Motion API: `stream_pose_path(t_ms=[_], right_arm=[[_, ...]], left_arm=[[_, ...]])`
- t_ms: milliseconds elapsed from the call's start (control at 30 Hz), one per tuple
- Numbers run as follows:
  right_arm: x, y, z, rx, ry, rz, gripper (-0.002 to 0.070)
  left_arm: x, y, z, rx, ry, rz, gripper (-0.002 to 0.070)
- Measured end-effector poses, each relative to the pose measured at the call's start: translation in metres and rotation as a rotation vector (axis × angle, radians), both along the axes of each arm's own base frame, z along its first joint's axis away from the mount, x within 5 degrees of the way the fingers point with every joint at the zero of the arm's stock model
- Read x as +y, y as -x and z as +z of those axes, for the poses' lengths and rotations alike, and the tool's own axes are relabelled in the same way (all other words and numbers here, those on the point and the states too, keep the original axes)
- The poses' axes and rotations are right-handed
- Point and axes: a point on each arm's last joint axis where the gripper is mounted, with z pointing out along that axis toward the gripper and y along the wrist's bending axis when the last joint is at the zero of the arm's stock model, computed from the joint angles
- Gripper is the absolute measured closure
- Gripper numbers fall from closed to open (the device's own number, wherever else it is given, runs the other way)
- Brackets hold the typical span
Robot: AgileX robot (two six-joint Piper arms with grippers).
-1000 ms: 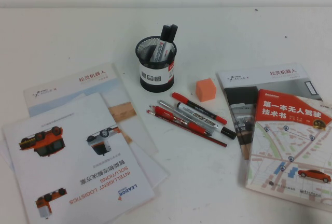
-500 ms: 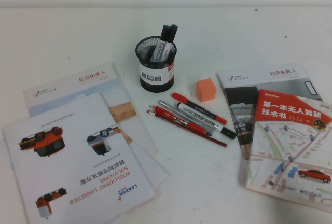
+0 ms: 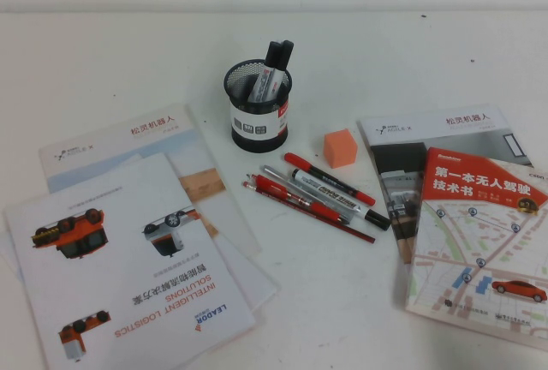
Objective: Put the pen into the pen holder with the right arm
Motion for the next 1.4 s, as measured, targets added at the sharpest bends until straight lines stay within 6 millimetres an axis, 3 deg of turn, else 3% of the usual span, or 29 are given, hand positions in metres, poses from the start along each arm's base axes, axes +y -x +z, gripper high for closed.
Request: stream_pose_path(t_ms=[133, 267, 367, 467, 600, 800, 933, 1033, 1233, 1400], right_arm=[[0.01, 0.006, 0.019, -0.033, 0.204, 0.147, 0.0696], [0.019, 0.008, 0.068, -0.062, 0.442, 0.316, 0.0696], [0.025, -0.001, 0.101, -0.001, 0.575, 0.458, 0.0696], [0.03, -0.021, 0.129, 0.088, 0.672, 0.62, 0.0696], [0.033, -0.053, 0.15, 0.171, 0.759, 0.801, 0.0696], [0.032, -0.107, 0.178, 0.232, 0.869, 0.862, 0.0696], [0.04, -0.131, 0.185, 0.296, 1.001, 0.898, 0.0696], [0.055, -0.15, 0.179, 0.377, 1.123, 0.96, 0.0696], [0.104, -0.186, 0.163, 0.395, 1.4, 1.096, 0.0696], [0.16, -0.215, 0.129, 0.414, 1.575, 1.225, 0.0696]], left_arm=[[0.0, 0.0, 0.0, 0.0, 0.0, 0.0, 0.0677], [0.0, 0.0, 0.0, 0.0, 0.0, 0.0, 0.0678], [0.0, 0.0, 0.0, 0.0, 0.0, 0.0, 0.0677], [0.0, 0.0, 0.0, 0.0, 0.0, 0.0, 0.0678], [0.0, 0.0, 0.0, 0.0, 0.0, 0.0, 0.0677], [0.0, 0.0, 0.0, 0.0, 0.0, 0.0, 0.0677], [0.0, 0.0, 0.0, 0.0, 0.0, 0.0, 0.0677], [0.0, 0.0, 0.0, 0.0, 0.0, 0.0, 0.0677], [0.0, 0.0, 0.0, 0.0, 0.0, 0.0, 0.0678], [0.0, 0.0, 0.0, 0.0, 0.0, 0.0, 0.0677]])
